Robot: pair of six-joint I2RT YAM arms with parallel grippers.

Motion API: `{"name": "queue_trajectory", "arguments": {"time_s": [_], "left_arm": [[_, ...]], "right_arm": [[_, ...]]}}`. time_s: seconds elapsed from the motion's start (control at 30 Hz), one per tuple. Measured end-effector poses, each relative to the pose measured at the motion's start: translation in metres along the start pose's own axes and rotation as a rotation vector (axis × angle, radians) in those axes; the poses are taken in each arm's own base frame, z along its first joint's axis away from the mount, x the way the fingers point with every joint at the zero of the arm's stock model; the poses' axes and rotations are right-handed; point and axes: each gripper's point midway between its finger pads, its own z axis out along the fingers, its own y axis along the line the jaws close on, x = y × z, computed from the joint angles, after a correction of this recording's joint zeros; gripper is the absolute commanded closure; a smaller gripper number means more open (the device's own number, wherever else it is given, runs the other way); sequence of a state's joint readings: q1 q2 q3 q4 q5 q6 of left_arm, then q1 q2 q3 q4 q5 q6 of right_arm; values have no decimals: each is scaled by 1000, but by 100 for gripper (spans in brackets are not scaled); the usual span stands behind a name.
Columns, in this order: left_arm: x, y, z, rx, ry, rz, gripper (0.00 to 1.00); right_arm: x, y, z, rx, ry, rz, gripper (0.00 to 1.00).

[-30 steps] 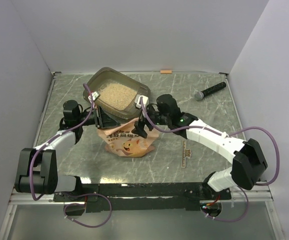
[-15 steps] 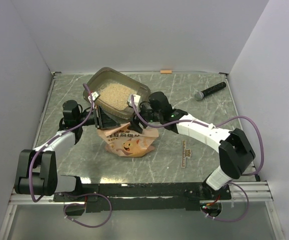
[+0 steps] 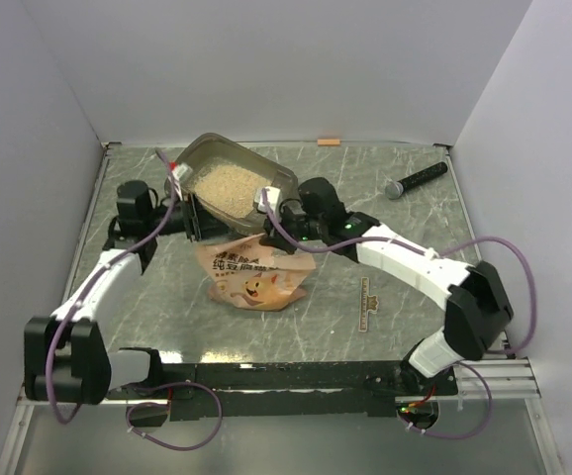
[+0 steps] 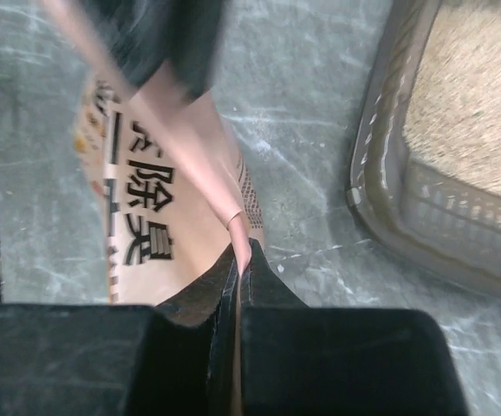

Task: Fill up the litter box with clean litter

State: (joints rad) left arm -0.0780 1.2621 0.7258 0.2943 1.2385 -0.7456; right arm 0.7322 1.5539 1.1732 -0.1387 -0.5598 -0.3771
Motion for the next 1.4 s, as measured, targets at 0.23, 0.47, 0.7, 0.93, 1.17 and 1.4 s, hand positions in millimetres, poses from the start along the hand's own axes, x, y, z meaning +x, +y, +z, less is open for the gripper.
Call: {"name": "queue_trajectory", "arguments": {"time_s": [0.23,0.47,0.7,0.93,1.17,1.4], "left_arm": [[-58,-76,-14,-56,-105,346,50],[-50,-101,-4,-135,-42,499,42],[-7,-106,-1,-250,82,687,40],[34,-92,-20,-346,137,845,39],[49,-58,-21,-414,180,889,37],[43,-49,-12,-422,169,928,37]], "right_arm": [[-71,18,-53,-26,-91,-73,100],[-74,59,-65,-147,4,-66,100],[-74,77,-59,-207,45,-54,100],[-73,84,-57,-221,46,-39,100],[-67,91,-59,-239,48,-32,100],[-55,105,-65,-267,56,-32,100]]}}
